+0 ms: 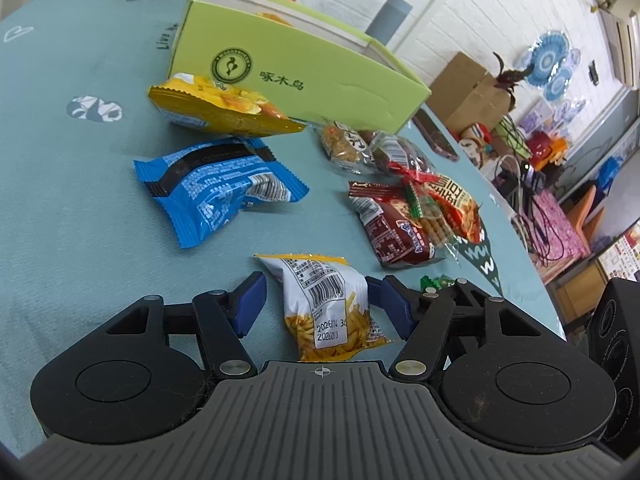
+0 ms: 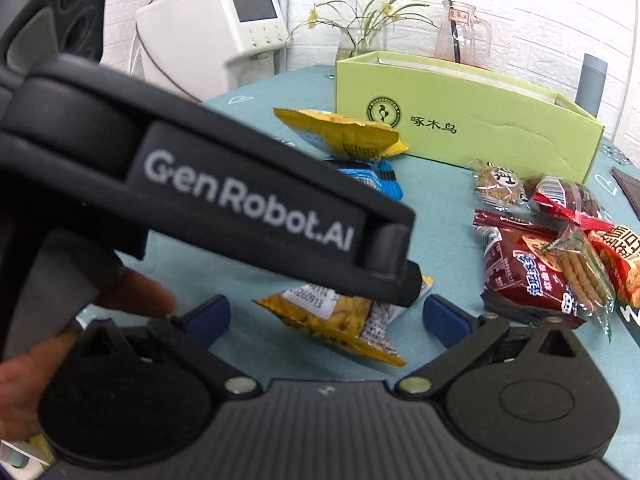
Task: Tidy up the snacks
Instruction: 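Grasp the white-and-yellow chip bag with the left gripper, then carry the chip bag over the green box and release it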
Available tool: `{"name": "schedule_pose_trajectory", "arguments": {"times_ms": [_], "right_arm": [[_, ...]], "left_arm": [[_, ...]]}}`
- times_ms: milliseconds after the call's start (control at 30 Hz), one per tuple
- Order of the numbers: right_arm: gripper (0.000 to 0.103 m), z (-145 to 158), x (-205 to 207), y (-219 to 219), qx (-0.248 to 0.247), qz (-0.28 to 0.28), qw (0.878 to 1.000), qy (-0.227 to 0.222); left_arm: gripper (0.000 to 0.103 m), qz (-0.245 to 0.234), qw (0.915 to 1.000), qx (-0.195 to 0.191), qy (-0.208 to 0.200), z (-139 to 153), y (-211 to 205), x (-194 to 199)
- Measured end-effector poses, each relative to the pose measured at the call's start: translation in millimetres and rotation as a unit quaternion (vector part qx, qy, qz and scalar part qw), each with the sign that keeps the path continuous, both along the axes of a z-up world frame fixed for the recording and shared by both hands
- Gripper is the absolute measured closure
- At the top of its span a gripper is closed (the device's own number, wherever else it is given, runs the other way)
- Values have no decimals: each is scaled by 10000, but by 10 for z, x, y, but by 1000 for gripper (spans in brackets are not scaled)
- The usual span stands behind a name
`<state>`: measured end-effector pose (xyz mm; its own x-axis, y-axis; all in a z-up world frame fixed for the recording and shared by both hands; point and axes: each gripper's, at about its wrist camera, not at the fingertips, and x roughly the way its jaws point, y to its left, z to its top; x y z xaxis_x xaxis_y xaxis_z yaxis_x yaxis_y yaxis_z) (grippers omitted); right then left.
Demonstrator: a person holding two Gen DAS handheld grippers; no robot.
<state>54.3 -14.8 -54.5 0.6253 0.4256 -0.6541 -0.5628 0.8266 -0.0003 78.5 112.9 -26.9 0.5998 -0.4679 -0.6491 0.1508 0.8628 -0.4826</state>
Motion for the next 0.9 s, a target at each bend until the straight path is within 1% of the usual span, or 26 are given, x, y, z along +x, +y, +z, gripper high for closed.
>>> {"name": "schedule_pose_trajectory", "arguments": {"times_ms": [67, 133, 233, 333, 367, 400, 433, 467, 500, 533, 600, 733, 800, 900], "right_arm": [[1, 19, -4, -17, 74, -90, 9999, 16], [1, 28, -11, -37, 136, -99, 9998, -62], [2, 6, 23, -130, 319, -208, 9993, 61], [6, -1, 14, -161, 224, -283, 9993, -39], [10, -4, 3, -163, 169, -308, 9993, -112], [25, -14, -23, -174, 102, -311, 9992, -239], [40, -1, -29, -179, 147, -268, 9991, -278], [44, 24, -38, -160, 102, -300, 9990, -308], [46, 27, -47, -175, 79, -319, 9989, -332], [47, 38, -51, -192, 122, -325, 9988, -340], [47, 100, -30, -216, 177, -307, 9986, -393], [47, 334, 136, -252, 151, -235, 9959, -858], [47, 484, 294, -245, 137, -162, 9930, -1160], [46, 712, 694, -214, 174, -78, 9871, -1592]], "left_arm": [[53, -51, 10000, 35, 10, 10, -5, 3], [51, -123, 9999, 62, 7, 15, -15, 12], [50, -202, 9997, 151, -29, 18, -44, 28], [52, -282, 9994, 205, -63, 15, -67, 31], [52, -331, 9992, 205, -93, 6, -75, 27], [59, -372, 9990, 203, -114, -3, -87, 28], [73, -417, 9989, 198, -114, -14, -100, 36], [74, -420, 9987, 238, -137, -18, -118, 41], [79, -415, 9987, 246, -146, -14, -123, 43], [81, -409, 9987, 244, -154, -1, -127, 46], [82, -399, 9986, 251, -240, 66, -142, 52], [82, -265, 9977, 140, -608, 365, -148, 157], [82, -188, 9962, 143, -834, 556, -146, 319], [82, -93, 9921, 221, -1229, 842, -144, 688]]}}
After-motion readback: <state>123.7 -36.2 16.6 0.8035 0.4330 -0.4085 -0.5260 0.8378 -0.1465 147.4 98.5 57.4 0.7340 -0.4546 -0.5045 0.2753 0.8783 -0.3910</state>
